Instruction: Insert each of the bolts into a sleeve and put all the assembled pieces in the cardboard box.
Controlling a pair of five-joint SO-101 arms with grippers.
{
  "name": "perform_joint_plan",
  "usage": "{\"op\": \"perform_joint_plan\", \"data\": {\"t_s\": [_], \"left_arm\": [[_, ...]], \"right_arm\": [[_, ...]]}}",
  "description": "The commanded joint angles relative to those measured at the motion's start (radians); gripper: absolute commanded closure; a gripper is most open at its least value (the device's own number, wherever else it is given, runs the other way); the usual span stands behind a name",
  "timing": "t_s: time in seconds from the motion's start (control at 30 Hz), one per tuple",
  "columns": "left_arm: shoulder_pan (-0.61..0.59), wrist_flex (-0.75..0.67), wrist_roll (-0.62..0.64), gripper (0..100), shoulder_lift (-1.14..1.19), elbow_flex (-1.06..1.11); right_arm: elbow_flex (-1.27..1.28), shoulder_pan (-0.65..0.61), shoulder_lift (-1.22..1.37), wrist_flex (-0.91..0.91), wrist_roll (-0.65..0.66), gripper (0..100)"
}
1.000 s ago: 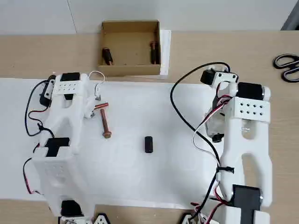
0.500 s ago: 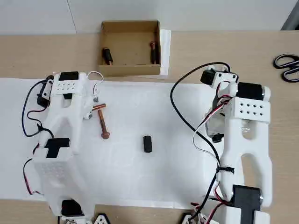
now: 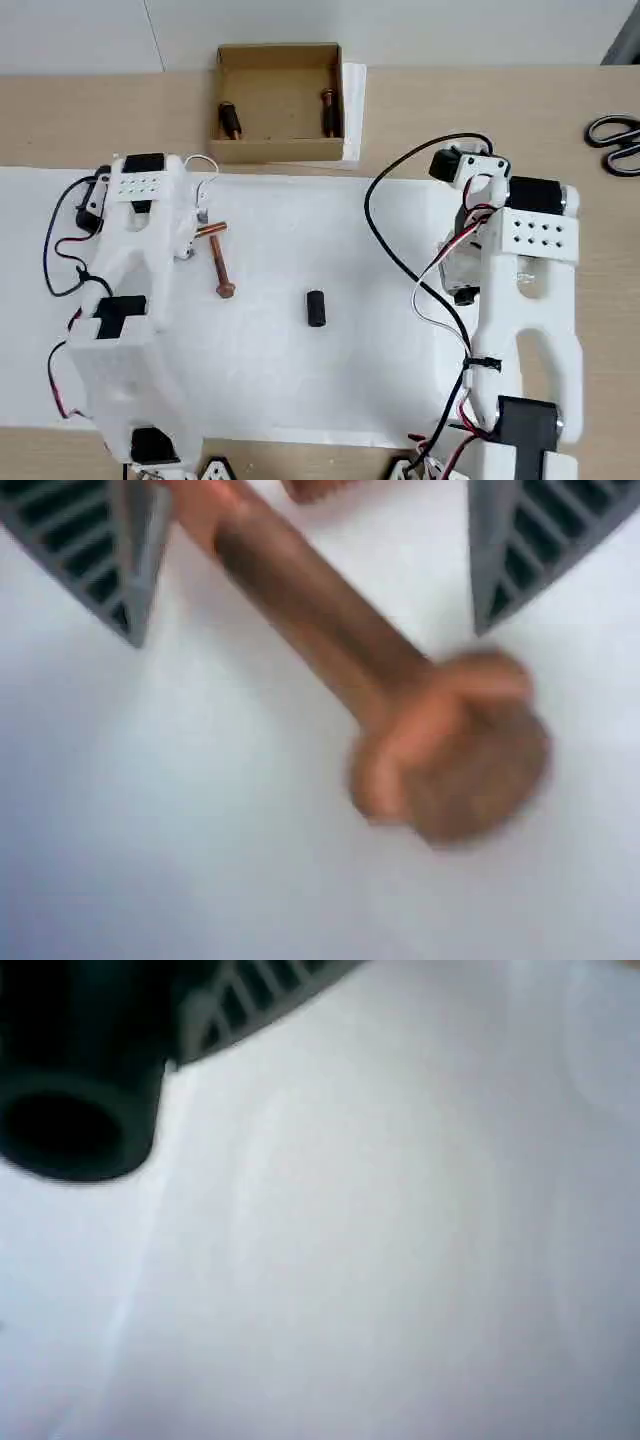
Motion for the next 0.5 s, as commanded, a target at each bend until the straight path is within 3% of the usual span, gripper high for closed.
{"op": "perform_joint_plan", "data": {"t_s": [0.0,0.23,0.47], "left_arm": [[-0.028,0.008,0.002,80,-0.068,-0.028],[-0.035,-0.006,-0.023,80,-0.057,-0.035],[-0.034,-0.132,-0.02,80,-0.057,0.076]], "right_arm": [[-0.041,-0.005,-0.004,-0.005,0.009,99.5],[-0.041,-0.005,-0.004,-0.005,0.009,99.5],[-0.041,-0.005,-0.004,-0.005,0.008,99.5]]}}
